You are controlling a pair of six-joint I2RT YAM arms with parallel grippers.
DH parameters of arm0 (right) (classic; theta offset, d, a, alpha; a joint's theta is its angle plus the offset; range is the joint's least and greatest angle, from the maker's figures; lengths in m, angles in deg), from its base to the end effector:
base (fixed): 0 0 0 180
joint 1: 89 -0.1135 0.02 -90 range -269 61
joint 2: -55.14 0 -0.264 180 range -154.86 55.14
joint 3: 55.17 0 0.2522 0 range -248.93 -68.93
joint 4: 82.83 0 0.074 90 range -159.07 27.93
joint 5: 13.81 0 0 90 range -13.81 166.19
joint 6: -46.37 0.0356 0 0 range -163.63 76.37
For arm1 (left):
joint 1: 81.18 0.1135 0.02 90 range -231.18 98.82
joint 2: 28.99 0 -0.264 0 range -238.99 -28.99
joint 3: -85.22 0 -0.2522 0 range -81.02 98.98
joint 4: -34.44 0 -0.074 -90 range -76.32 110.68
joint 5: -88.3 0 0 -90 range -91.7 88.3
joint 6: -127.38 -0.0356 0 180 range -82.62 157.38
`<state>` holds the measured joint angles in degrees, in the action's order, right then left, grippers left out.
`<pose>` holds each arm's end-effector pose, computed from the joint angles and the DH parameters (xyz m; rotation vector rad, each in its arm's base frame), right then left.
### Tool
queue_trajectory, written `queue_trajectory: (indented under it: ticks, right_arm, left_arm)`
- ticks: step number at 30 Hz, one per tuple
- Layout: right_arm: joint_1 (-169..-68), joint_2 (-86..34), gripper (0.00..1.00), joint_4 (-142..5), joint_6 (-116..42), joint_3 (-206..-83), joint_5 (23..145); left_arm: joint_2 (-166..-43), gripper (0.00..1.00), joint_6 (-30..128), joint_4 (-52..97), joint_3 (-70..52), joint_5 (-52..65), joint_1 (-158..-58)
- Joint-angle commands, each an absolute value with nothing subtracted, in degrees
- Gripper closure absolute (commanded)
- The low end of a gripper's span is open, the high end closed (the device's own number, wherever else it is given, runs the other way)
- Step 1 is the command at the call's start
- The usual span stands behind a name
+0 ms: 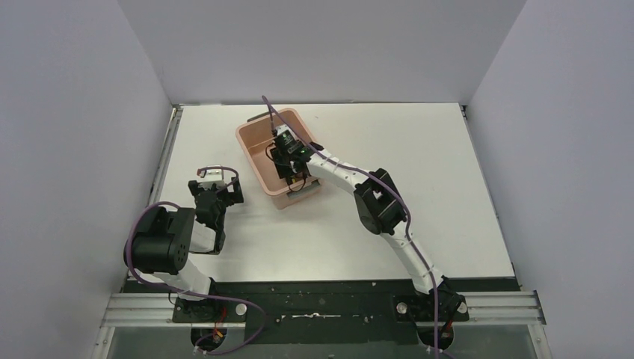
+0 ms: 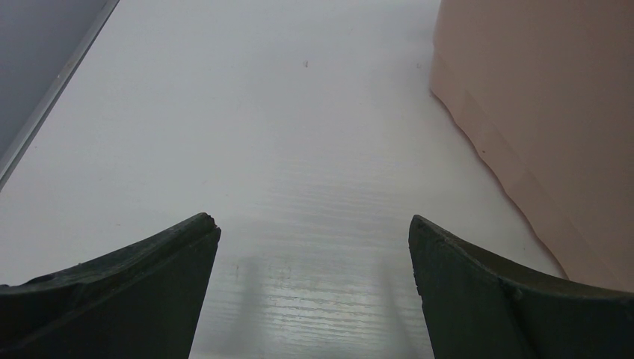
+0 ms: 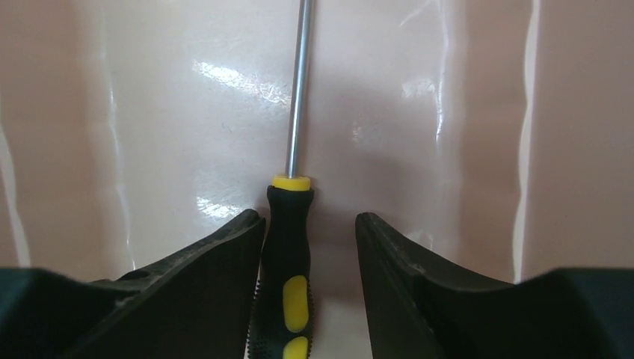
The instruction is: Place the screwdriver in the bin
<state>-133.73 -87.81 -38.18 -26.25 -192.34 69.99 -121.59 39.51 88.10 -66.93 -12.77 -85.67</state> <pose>0.3944 0.3853 0.1628 -0.5382 2.4159 0.3444 0.2462 -0.0125 0.1282 -0.1039 1.7584 0.0864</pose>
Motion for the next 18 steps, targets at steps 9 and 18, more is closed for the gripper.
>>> queue_trajectory:
  ticks: [9, 18]
  right_arm:
    - [-134.12, -64.14, 0.00, -45.14, -31.00, -187.98, 69.94]
    - [-128.72, -44.17, 0.00, -56.77, -33.98, -167.27, 63.27]
  left_arm:
    - [-121.30, 0.03, 39.07, 89.90, -66.42, -12.32, -85.49]
    - [-121.28, 0.03, 39.10, 89.87, -66.42, -12.28, -85.49]
